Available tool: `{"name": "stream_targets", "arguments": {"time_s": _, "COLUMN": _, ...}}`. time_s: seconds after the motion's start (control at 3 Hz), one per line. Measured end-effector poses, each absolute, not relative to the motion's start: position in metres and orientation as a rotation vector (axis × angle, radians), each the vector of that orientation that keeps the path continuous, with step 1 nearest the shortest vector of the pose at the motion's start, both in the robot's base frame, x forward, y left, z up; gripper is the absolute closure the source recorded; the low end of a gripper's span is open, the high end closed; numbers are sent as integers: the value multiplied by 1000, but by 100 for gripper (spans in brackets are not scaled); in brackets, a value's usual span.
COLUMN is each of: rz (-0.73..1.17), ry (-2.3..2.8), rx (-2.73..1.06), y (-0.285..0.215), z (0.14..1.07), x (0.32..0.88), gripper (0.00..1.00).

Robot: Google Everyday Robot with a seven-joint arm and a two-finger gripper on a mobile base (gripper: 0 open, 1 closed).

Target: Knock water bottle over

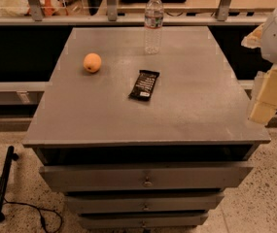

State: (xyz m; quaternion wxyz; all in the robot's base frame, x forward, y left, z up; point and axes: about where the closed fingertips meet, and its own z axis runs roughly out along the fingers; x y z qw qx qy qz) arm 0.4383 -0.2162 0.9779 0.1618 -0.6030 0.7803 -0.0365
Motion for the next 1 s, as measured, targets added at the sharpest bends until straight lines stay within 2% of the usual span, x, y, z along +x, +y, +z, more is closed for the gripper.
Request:
{"name": "stream_targets", "arguments": {"time_s": 0.67, "rz": -84, "ry": 2185, "rx": -1620, "y": -215, "z": 983, "x": 450, "gripper": 0}}
{"name": "stream_targets", "arguments": {"time_s": 1.0, "rz": 41, "ry": 2166, "rx": -1362, "y": -225, "z": 973, "x": 459, "gripper": 0}}
